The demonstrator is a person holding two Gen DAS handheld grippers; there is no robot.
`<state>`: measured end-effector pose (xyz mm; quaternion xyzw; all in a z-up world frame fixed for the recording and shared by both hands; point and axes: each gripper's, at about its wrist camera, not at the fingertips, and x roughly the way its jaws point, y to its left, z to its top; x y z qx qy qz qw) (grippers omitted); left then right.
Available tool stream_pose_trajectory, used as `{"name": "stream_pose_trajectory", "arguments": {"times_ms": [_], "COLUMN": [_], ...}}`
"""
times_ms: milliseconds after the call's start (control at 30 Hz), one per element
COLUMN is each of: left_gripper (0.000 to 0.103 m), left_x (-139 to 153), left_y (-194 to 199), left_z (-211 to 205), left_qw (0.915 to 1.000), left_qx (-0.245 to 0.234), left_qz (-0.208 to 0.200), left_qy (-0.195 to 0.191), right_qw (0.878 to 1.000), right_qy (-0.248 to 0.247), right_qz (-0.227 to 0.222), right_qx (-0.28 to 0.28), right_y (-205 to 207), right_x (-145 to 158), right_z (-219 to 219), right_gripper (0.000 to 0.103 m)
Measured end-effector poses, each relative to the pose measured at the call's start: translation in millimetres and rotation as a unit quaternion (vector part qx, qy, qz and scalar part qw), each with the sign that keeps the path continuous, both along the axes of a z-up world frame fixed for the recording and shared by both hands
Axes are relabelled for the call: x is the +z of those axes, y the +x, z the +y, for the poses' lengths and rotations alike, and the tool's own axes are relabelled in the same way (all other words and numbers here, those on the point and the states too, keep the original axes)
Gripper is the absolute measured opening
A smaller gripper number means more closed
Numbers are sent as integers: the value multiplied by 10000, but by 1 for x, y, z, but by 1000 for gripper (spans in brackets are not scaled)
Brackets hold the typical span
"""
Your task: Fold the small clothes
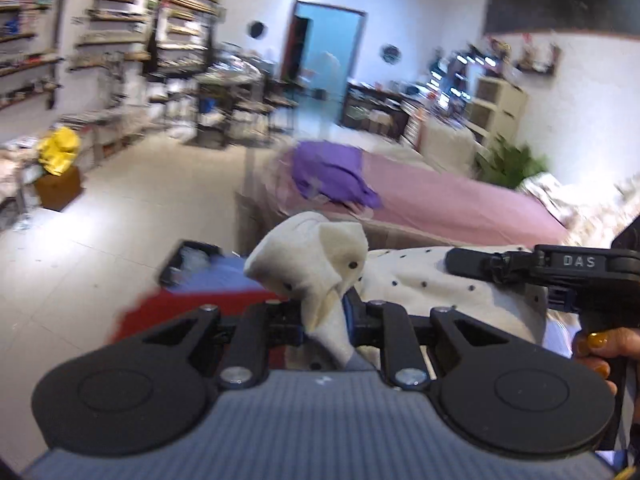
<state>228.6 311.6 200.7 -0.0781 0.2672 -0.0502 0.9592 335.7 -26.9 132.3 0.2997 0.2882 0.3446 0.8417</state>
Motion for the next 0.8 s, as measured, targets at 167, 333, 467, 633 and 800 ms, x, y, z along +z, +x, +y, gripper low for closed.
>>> {"name": "stream_pose_trajectory", "arguments": {"times_ms": [167, 333, 467, 633, 800], "left_gripper": [17, 19, 21, 44, 46], "left_x": [-28, -120, -131, -119, -119], "left_y": [-6, -31, -51, -49, -49], "left_z": [80, 136, 170, 146, 148], "left_qw": [9947, 9801, 9708, 9842, 9780], "left_qx": [779, 1142, 1196, 1246, 1368], "left_qz": [559, 1254, 1024, 986, 1051], "left_qy": [-358, -1028, -1807, -780, -1176], "right_qw": [9935, 9811, 9849, 9868, 9871], "right_qy": [318, -434, -186, -173, 110], "right_qz": [1022, 1820, 1643, 1508, 1463], "right_qx": [394, 486, 509, 571, 644], "right_y": [46, 49, 41, 40, 26], "right_x": [-35, -112, -127, -110, -111], "right_z": [75, 131, 134, 120, 108], "right_gripper": [21, 21, 21, 54, 88]}}
